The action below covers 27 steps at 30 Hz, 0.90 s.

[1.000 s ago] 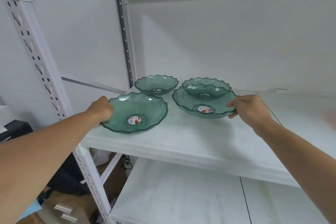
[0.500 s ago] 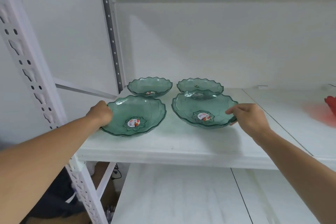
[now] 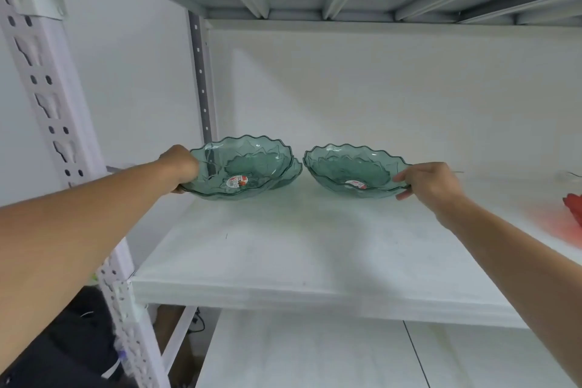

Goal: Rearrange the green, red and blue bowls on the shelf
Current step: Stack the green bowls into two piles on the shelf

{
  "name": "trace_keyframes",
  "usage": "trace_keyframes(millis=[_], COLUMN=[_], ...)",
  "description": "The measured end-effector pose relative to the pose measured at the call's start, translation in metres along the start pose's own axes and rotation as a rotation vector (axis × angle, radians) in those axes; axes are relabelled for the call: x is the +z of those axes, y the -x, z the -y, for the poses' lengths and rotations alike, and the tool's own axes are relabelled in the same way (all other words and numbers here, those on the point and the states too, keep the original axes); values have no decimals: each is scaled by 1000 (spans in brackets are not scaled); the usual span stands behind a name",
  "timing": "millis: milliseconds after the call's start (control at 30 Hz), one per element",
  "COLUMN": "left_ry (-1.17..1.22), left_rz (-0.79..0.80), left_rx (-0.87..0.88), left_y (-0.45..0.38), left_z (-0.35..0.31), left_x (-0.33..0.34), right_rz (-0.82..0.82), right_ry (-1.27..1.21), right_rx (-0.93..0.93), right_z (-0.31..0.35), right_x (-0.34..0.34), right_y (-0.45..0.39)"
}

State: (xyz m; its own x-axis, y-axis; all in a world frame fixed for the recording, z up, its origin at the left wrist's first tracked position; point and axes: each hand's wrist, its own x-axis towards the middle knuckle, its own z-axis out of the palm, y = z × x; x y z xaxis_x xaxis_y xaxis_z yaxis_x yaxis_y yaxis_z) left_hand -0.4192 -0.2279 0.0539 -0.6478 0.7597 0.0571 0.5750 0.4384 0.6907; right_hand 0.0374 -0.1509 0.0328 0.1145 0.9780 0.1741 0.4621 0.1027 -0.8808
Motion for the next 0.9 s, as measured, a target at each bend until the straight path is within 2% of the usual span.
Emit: trace_keyframes(millis=[300,533,633,800,900], left_ry=[204,407,357,351,264], left_rz=[31,64,22,18,5], left_rx=[-242,-264,-211,-271,-272], left_y=[-28,-48,-70,-99,-106], left_z=[-55,-57,-65,-67,-64], left_x=[27,51,57,70,80], right_rz=[7,30,-7,-44,-41], right_ry=[10,82,146,187,254], right_rx=[153,191,200,234,222], right_z=[17,0,-2,-10,-16], right_x=[23,44,55,70,75], right_y=[-88,-114,-123,-132,-138])
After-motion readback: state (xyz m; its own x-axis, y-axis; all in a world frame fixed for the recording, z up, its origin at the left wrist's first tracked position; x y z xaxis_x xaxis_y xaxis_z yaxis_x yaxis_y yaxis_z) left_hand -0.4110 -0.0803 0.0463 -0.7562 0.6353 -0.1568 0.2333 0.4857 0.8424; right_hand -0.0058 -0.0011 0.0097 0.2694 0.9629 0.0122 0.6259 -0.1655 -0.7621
